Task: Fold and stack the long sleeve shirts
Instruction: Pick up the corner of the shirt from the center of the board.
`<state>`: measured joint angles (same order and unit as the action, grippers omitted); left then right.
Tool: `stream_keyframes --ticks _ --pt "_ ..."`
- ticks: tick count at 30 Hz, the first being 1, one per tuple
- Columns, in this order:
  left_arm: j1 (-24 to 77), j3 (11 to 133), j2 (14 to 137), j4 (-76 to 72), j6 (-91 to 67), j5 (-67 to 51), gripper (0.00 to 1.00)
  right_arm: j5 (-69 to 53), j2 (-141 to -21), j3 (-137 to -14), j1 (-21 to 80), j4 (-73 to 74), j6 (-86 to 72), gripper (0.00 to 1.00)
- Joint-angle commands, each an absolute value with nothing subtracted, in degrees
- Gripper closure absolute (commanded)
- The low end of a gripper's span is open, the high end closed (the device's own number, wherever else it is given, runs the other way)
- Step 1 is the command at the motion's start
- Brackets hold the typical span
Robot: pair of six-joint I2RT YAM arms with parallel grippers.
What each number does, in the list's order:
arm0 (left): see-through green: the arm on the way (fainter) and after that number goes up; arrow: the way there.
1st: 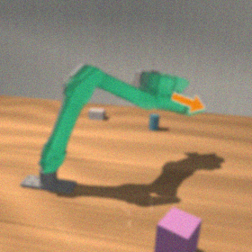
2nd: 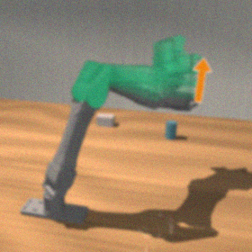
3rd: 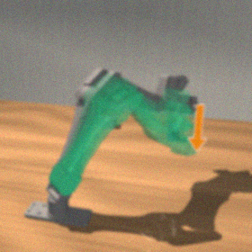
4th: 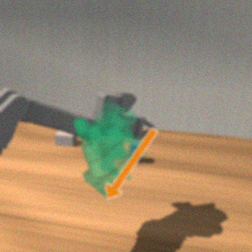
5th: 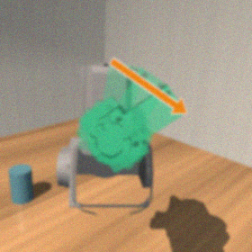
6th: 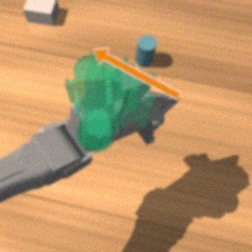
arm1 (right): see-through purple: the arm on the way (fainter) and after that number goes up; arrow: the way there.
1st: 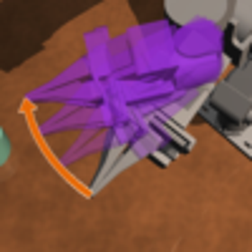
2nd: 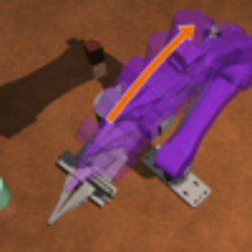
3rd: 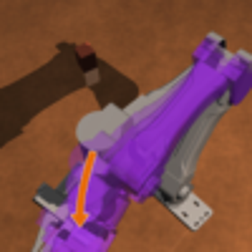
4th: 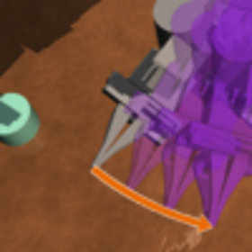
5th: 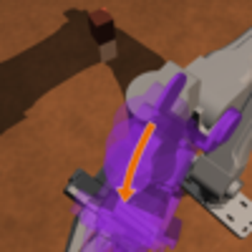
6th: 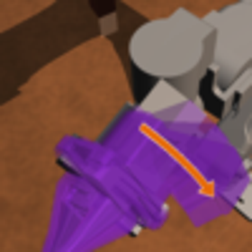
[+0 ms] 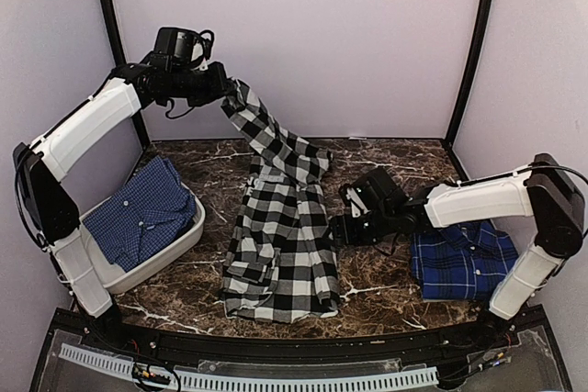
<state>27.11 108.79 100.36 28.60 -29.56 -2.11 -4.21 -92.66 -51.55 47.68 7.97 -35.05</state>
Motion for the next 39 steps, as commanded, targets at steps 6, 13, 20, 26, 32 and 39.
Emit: stream_keyframes --ticks 6,13,20,26,32,39 --pt "23.0 103.5 96.4 30.1 -32.7 -0.6 1.0 -4.4 -95.4 -51.7 49.5 8.3 -36.6 0.28" --pt "19.1 98.8 96.1 27.6 -33.4 -4.2 1.0 -6.5 -95.1 -51.3 50.5 8.0 -36.9 0.3" --pt "18.9 98.0 97.5 25.9 -33.6 -7.3 1.0 -8.3 -91.5 -47.8 54.3 9.7 -39.2 0.39" --pt "18.9 97.8 98.4 25.0 -34.1 -9.4 1.0 -1.1 -88.8 -50.4 60.5 18.1 -40.1 0.33" --pt "18.9 97.2 99.6 24.3 -34.3 -11.9 1.0 4.5 -93.0 -55.5 65.1 24.4 -40.3 0.3" --pt "19.0 96.8 100.7 24.0 -34.4 -14.8 1.0 8.1 -98.1 -59.2 66.4 28.8 -40.0 0.5"
